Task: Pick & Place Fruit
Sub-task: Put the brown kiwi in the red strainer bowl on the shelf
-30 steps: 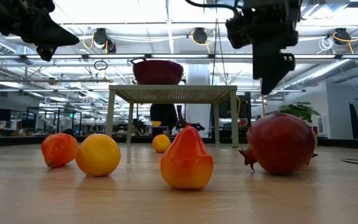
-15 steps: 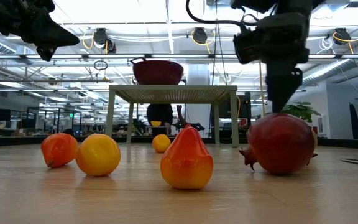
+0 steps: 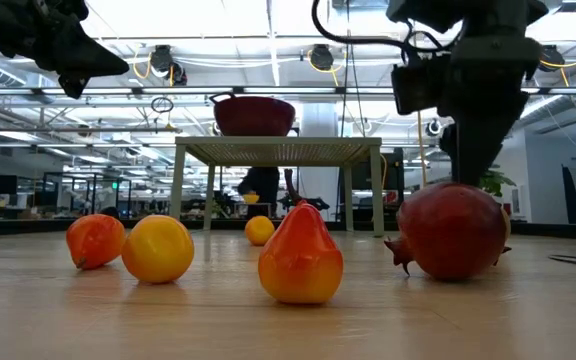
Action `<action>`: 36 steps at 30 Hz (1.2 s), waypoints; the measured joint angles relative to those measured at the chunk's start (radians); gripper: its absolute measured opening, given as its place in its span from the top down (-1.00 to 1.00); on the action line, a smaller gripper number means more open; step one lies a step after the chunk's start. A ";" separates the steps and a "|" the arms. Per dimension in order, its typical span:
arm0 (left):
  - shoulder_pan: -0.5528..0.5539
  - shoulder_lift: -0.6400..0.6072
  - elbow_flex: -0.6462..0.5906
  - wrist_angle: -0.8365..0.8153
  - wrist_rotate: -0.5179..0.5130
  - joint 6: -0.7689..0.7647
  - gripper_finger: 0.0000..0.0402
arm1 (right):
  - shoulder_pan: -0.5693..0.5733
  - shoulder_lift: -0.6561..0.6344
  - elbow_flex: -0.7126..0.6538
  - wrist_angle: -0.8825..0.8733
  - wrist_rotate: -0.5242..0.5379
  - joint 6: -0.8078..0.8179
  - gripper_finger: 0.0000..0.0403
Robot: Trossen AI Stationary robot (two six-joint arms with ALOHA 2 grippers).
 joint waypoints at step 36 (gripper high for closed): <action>0.000 0.000 0.000 0.001 -0.007 0.008 0.89 | -0.009 0.017 -0.136 0.192 0.051 -0.038 -0.40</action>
